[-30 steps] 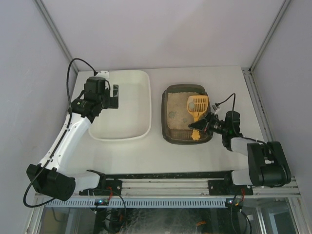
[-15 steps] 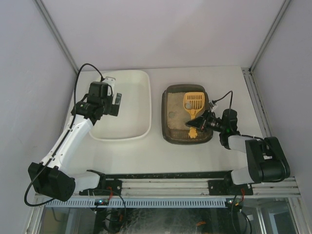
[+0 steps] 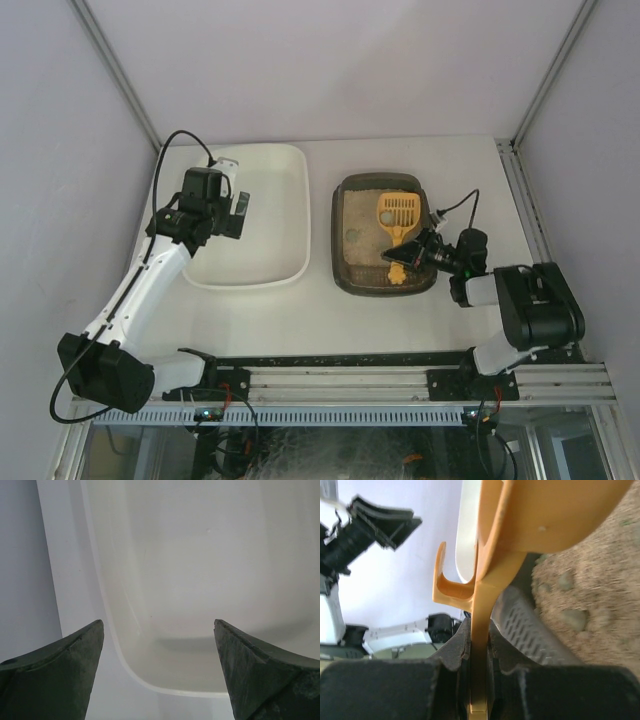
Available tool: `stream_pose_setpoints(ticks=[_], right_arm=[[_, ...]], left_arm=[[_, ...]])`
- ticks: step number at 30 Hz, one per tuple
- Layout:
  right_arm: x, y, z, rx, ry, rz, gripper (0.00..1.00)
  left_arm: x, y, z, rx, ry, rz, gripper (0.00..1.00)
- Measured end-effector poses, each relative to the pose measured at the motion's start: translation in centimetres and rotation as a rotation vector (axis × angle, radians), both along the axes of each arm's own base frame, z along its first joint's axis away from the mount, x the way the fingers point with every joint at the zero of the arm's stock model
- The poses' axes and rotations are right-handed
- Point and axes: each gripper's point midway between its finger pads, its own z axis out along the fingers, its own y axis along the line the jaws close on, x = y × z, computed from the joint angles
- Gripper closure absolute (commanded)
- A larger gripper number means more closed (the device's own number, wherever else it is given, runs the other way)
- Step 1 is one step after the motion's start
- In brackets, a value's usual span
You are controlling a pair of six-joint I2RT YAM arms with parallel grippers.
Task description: Clean the litter box
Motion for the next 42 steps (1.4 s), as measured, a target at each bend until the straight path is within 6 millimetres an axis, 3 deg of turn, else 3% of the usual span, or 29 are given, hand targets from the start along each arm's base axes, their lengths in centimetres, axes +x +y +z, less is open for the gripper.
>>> stream_pose_setpoints(ticks=[3,6,9,13,19,23,25,27,31,35,42], right_arm=[[1.3,-1.1,-0.9,0.056,0.057,-0.055,1.0],[0.9,-0.5,-1.6,0.089,0.111,-0.033,1.0],[0.6,-0.3,-1.0,0.109,0.1,-0.009,1.0],[0.6,0.2,-0.1,0.096,0.083,0.013,1.0],[1.2,0.7,3.3,-0.043,-0.052,0.016,1.0],[1.1,3.3,7.8,-0.195,-0.228,0.06,1.0],[0.2,4.4,8.9,-0.227,-0.267,0.11,1.0],[-0.3,5.0,8.4,-0.267,-0.254,0.136,1.0],[-1.2,6.4,5.2,-0.39,-0.154,0.202,1.0],[-1.8,9.1,3.2,-0.486,-0.106,0.303,1.0],[-2.2,14.1,1.8,-0.627,-0.127,0.438,1.0]], left_arm=[[0.0,0.0,0.0,0.004,0.002,-0.01,0.05],[0.0,-0.4,-0.1,-0.007,0.011,-0.041,0.05],[-0.3,-0.9,-0.6,-0.055,0.041,-0.082,0.08],[-1.0,-0.1,-1.9,-0.136,0.129,-0.083,0.08],[-1.6,1.0,-2.2,-0.368,0.246,-0.078,0.12],[-1.8,1.9,-1.4,-0.461,0.24,-0.058,0.12],[-1.9,2.3,-1.2,-0.483,0.236,-0.041,0.13],[-1.9,2.8,-1.1,-0.496,0.234,-0.016,0.13],[-1.8,3.7,-0.7,-0.512,0.215,0.031,0.13],[-1.7,4.6,0.1,-0.522,0.173,0.074,0.13],[-1.8,5.5,0.8,-0.522,0.136,0.124,0.13]])
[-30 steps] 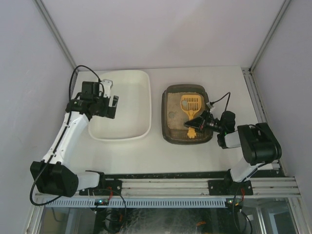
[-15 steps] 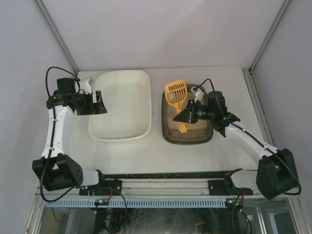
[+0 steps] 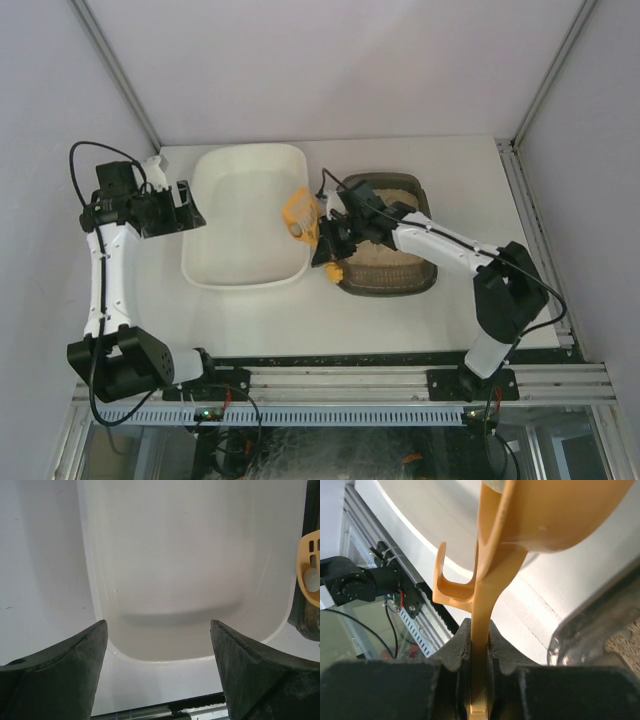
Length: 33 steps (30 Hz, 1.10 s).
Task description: Clean the litter box
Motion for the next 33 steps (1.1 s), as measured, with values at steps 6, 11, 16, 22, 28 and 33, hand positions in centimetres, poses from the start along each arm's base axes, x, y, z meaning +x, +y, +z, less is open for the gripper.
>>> stream_pose_setpoints(ticks=[6,11,16,22,28,33], right_arm=[[-0.4,2.9,-1.2,-0.165,-0.074,0.071,1.0],[-0.6,3.5,-2.7,-0.384,-0.208,0.096,1.0],[-1.4,2.9,-3.7,-0.634,-0.426,0.138,1.0],[-1.2,2.0,-3.4,-0.798,-0.586,0.153,1.0],[0.6,0.8,-2.7,-0.857,-0.645,0.11,1.0],[1.5,-0.1,-1.1,-0.843,-0.657,0.064,1.0]], left_arm=[[0.1,1.1,-0.4,-0.036,0.017,0.044,0.13],[0.4,1.0,-1.2,-0.064,0.04,0.037,0.13],[0.4,1.0,-1.4,-0.067,0.052,0.038,0.13],[0.3,1.0,-1.5,-0.067,0.056,0.039,0.12],[0.2,1.5,-1.6,-0.043,0.06,0.057,0.01],[-0.2,1.7,-0.9,0.018,0.049,0.07,0.0]])
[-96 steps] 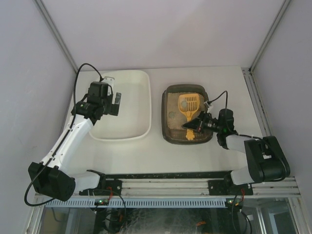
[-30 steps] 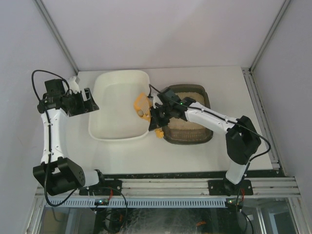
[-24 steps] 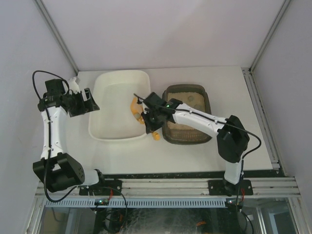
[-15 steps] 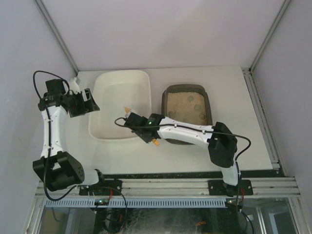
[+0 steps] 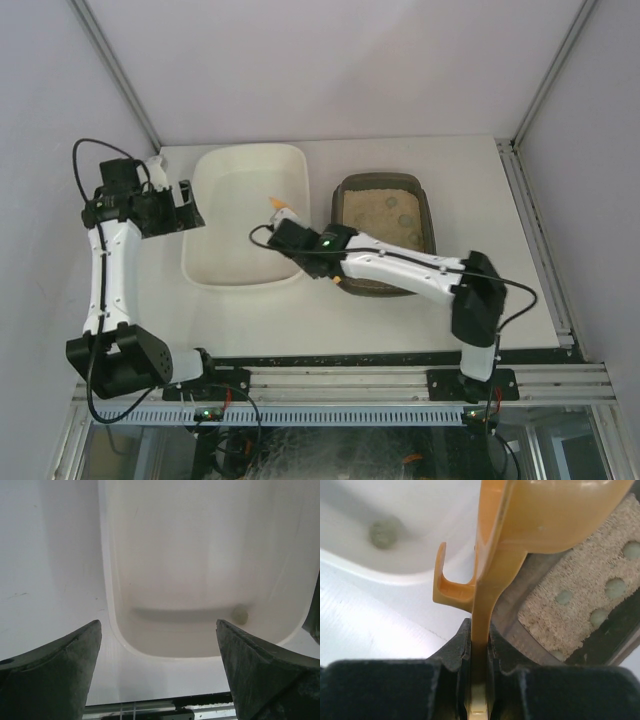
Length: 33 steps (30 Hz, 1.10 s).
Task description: Clean the litter box
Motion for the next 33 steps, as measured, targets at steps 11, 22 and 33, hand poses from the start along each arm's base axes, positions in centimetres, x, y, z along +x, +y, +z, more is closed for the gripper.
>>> stream_pose_setpoints(ticks=[11,22,33], right_arm=[[0.3,-15.4,5.7,0.508,0.153,-0.41,1.0],[-2.9,-15.8,-3.4,0.52,0.571,-0.632,1.0],[-0.1,-13.4,-5.3,0.571,0.749,-0.681,1.0]], left_arm=[[2.3,-12.7,4.6,0.064,-0.127,-0.284,0.0],[7.8,-23.0,2.9,-0.084,-0.151,-0.239,0.0],[10.3,-26.0,2.0,-0.176,-0.122,-0.163,0.0]])
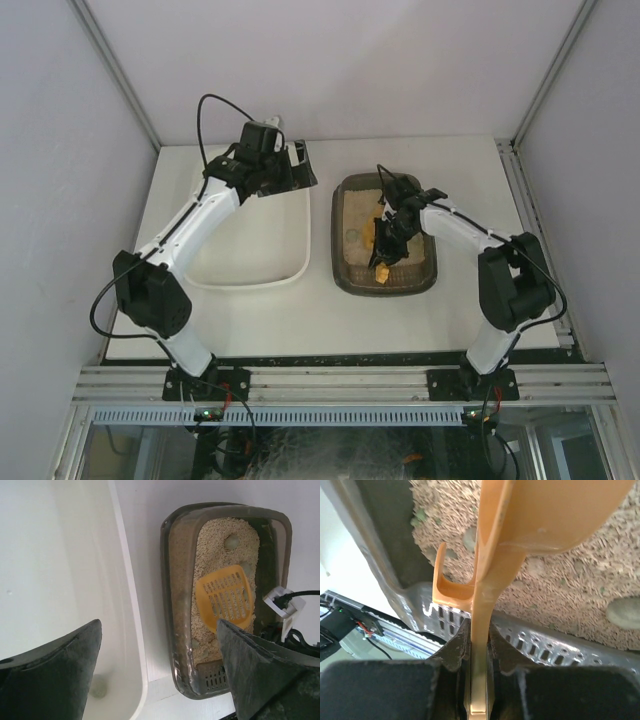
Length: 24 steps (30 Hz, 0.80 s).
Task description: Clean the litter box
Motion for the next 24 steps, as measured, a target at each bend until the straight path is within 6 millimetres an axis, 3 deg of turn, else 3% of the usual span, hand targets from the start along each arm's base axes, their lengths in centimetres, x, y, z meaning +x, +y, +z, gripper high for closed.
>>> stream_pose_setpoints(ticks=[8,15,24], right_arm=[[2.1,2.3,0.6,0.029,0.043,0.037,1.0],[1.9,2.1,1.1,-0.02,0.086,0.059,1.0],[0.0,0.8,1.5,-0.104,0.143,0.101,1.0]], left_arm=[[-0.3,0.4,1.2,-0.019,-0.037,0.014,0.0],[-1.3,1.3,1.2,-0.031,-0.058,0.019,0.0],[-1.9,2.7,1.7,-0.041,-0.096,0.035,0.0]])
